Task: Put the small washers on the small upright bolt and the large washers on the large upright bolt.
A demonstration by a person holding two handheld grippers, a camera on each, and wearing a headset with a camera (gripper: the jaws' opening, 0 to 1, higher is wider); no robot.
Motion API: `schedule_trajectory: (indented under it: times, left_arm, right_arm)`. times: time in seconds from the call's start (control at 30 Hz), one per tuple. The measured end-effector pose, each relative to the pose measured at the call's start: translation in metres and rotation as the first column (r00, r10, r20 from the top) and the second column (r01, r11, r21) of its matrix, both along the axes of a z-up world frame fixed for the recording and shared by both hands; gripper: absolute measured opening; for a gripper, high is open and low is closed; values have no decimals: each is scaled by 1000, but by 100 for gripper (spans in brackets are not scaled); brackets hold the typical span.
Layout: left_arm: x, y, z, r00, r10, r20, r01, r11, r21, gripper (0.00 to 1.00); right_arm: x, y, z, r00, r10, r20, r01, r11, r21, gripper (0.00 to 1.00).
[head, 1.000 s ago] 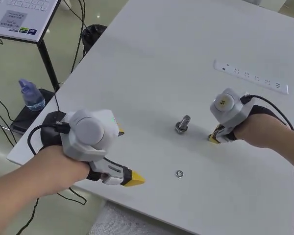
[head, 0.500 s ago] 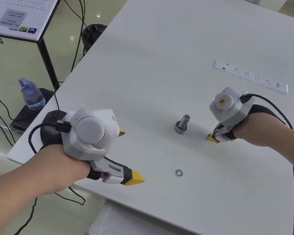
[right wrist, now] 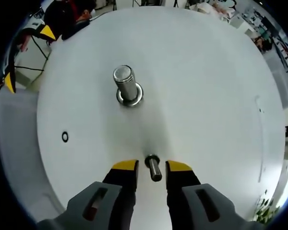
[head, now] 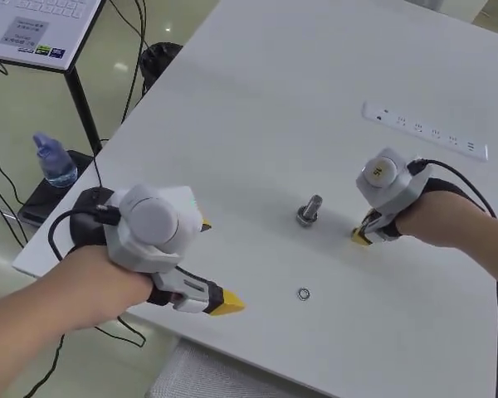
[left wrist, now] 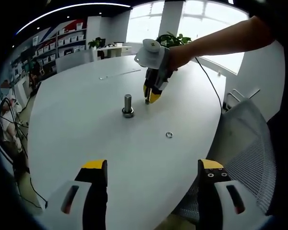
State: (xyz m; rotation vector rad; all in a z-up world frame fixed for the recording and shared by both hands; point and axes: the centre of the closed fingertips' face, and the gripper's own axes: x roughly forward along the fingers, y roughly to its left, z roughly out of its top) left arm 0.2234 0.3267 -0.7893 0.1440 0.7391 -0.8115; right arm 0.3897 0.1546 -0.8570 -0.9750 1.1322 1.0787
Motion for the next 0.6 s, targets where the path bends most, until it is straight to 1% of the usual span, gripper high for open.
schedule_trajectory:
  times: [0.07, 0.3, 0.33, 0.37, 0.47, 0.6]
  left_arm:
    - [0, 0, 1, 1000, -2, 1, 2, 1000, 5, 76]
    - [0, -1, 3, 1000, -3, 6, 3, 1000, 5, 76]
    - [-1, -1, 4, 1000, -5, 8, 5, 1000, 6, 76]
    - [0, -1, 5, 1000, -6, 9, 6, 1000, 6, 76]
    - [0, -1, 8, 1000, -5, 13, 5, 1000, 6, 77]
    - [3, -2, 11, 1000, -6, 20, 6, 1000, 9, 77]
  right_arm:
    - [-1, 0, 1, 1000, -8, -8, 8, 1000, 4, 26]
    - [-2, -3, 8, 1000, -10, -12, 10, 1000, 13, 26]
    - [1, -3, 7, 1000, -11, -14, 12, 1000, 19, 26]
    - [2, -3, 8, 1000, -13, -14, 13, 1000, 24, 26]
    - [-2, 1, 14, 1000, -15, -18, 15, 999, 47, 26]
    - [-1, 1, 23, 1000, 2, 3, -2, 999, 44, 26]
